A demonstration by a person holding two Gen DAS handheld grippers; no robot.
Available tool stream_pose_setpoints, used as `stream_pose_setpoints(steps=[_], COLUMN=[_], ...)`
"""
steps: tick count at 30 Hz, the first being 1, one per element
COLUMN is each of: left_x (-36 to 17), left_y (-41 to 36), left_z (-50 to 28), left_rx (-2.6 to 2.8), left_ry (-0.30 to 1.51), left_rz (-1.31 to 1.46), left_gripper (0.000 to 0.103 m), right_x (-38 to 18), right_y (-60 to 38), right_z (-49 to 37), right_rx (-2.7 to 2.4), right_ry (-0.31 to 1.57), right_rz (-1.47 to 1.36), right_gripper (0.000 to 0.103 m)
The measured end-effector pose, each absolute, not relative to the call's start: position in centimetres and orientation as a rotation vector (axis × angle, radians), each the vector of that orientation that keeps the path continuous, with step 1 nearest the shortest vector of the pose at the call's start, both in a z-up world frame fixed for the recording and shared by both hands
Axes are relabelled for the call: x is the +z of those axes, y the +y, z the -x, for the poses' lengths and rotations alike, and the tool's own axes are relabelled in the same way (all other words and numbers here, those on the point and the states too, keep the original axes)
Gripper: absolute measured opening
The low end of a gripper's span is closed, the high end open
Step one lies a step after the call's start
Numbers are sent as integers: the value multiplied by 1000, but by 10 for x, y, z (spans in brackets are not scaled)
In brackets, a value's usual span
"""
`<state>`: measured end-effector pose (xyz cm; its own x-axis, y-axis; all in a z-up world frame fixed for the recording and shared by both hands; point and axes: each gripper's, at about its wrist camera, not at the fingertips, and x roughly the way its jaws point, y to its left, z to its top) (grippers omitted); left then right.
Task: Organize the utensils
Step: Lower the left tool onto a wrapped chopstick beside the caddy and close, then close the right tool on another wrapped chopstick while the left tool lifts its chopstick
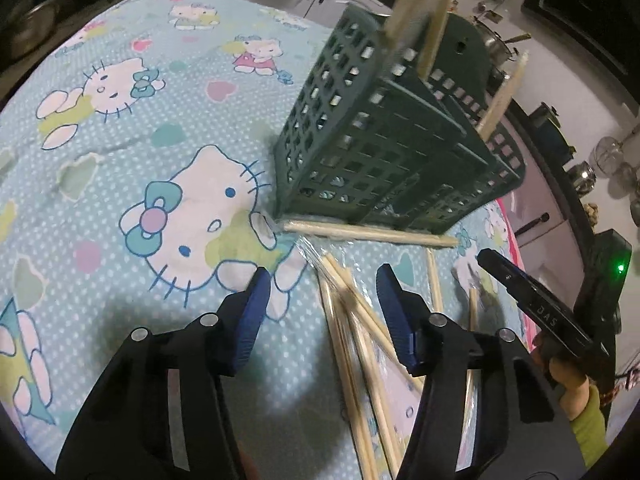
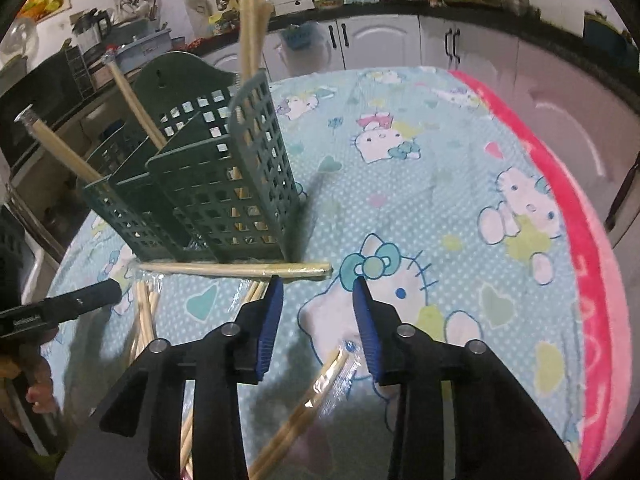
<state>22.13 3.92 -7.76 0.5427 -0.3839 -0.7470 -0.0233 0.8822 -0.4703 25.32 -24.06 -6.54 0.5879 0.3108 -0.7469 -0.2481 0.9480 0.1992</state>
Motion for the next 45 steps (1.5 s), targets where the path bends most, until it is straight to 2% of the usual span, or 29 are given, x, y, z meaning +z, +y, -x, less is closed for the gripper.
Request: stream_pose_setpoints(steps=[12, 16, 20, 21, 25, 29, 30, 31, 37, 43, 44, 45], left_x=[-89, -90, -89, -89, -87, -84, -83, -81, -66, -49, -46, -43], left_y=[47, 47, 46, 45, 43, 46, 47, 49, 62, 73, 76, 78], left_z=[-239, -243, -244, -246, -245, -239, -237, -235, -224, -215, -213, -211], left_rx=[-197, -193, -207, -214, -228, -232, -234, -235, -240, -249, -248, -248], left_ry=[1002, 1004, 1005, 1006, 1003, 995, 992, 989, 950, 905, 897, 892], left_rz=[472, 469, 462, 462, 448, 456, 460, 465, 485, 503, 501, 499], left_gripper=[30, 20, 4, 1, 0, 0, 0, 0, 0, 0, 0, 0], right_x=[-85, -91, -92, -92, -90, -84, -81, -78, -58, -49, -49, -49], right_y=[-244, -242, -246, -246, -246, -247, -248, -248, -248, -219, -213, -206], right_z=[-285, -291, -297, -297, -294, -284, -282, -278, -264, -254, -253, -250], right_rx=[386, 407, 415, 417, 426, 440, 446, 450, 504, 557, 561, 561], right_ry=[954, 973, 982, 981, 976, 953, 947, 938, 896, 880, 879, 877], right_rz=[-185, -194, -239, -241, -240, -252, -256, -261, -266, -58, -30, 6], right_gripper=[33, 33, 33, 28, 18, 13, 9, 1, 1, 2, 3, 10])
